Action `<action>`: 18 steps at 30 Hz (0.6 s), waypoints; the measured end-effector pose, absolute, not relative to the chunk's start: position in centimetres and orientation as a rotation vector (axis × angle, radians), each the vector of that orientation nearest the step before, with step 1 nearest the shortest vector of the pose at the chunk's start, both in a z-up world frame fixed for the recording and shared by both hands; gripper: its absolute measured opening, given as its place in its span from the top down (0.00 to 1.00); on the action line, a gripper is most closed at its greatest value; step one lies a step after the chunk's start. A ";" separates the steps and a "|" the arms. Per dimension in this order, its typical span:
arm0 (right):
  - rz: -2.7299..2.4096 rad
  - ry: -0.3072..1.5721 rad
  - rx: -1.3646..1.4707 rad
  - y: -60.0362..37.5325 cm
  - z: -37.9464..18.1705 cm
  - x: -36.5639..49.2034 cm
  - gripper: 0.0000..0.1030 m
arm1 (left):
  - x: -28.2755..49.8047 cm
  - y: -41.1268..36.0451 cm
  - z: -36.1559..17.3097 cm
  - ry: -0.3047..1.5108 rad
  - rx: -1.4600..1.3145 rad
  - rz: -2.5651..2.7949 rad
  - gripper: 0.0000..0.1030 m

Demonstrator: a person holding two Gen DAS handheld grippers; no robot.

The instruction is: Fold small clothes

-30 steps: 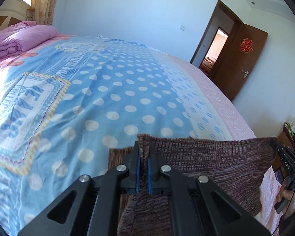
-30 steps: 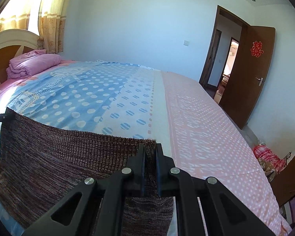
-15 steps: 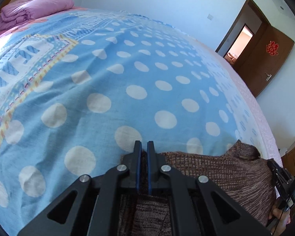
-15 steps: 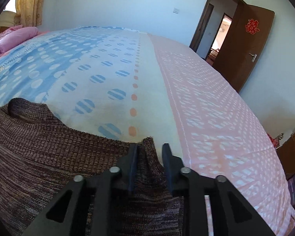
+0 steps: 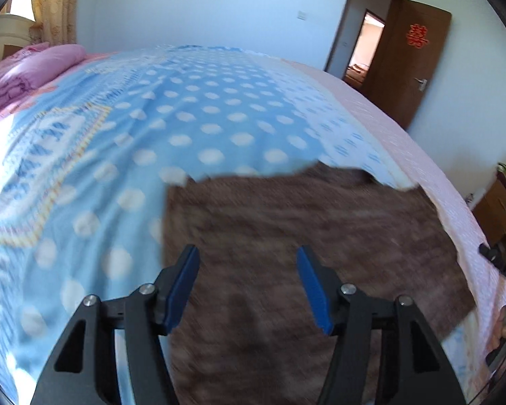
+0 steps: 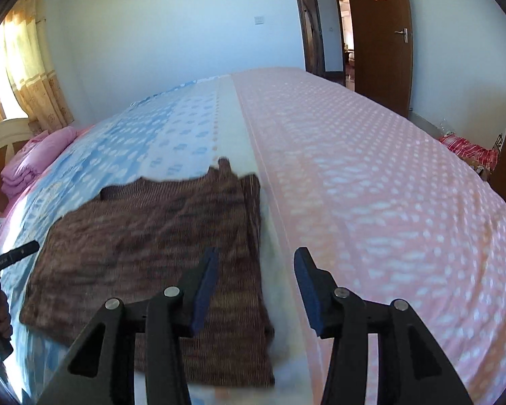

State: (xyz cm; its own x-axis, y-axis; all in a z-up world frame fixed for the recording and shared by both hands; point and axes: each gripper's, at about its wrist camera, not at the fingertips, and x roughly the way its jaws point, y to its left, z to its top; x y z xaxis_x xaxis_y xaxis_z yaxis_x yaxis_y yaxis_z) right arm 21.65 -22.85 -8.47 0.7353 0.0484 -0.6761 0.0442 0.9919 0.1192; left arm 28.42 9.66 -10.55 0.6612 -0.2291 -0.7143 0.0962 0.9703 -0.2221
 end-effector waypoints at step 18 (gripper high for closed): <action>0.012 0.850 0.047 -21.2 -13.3 17.7 0.94 | 23.4 7.8 -14.2 0.781 -0.292 -0.245 0.20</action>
